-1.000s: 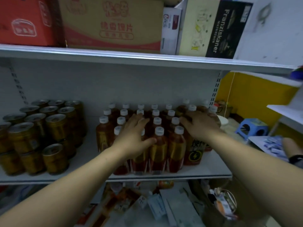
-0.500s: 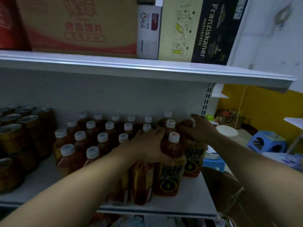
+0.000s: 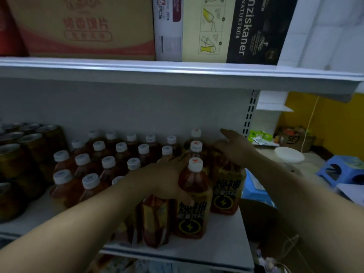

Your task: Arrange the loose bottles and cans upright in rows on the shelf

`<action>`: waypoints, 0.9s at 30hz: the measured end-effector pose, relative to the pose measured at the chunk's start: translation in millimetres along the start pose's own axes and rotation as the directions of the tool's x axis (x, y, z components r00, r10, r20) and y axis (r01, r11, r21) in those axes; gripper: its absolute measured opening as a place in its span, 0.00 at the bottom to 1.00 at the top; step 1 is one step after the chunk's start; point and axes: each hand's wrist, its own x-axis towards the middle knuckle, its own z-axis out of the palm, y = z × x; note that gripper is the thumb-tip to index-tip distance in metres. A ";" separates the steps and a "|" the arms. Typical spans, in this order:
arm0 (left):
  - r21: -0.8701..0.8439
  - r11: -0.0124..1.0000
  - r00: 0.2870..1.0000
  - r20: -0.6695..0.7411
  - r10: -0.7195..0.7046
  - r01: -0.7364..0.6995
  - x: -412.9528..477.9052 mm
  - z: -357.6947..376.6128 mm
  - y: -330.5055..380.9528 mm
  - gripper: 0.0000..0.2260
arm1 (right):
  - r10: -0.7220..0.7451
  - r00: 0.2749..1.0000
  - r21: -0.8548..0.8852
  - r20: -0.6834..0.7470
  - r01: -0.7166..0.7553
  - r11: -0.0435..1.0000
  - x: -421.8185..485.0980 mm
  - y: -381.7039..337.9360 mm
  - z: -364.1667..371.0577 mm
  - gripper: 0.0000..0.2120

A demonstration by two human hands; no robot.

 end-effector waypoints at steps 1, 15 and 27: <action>-0.003 1.000 1.000 -0.006 0.008 -0.008 -0.9 0.1 0.0 0.54 | -0.007 1.000 -0.121 0.015 0.009 0.993 0.1 0.4 1.0 0.26; 0.061 0.970 0.933 -0.295 -0.208 0.235 -69.2 -31.2 -75.9 0.32 | -0.205 0.920 -0.142 0.334 0.264 0.954 -37.7 -100.4 22.6 0.26; 0.024 0.955 0.917 -0.286 -0.276 0.295 -108.4 -15.3 -115.8 0.37 | -0.029 0.979 -0.326 0.204 0.096 0.940 -82.6 -169.0 37.1 0.32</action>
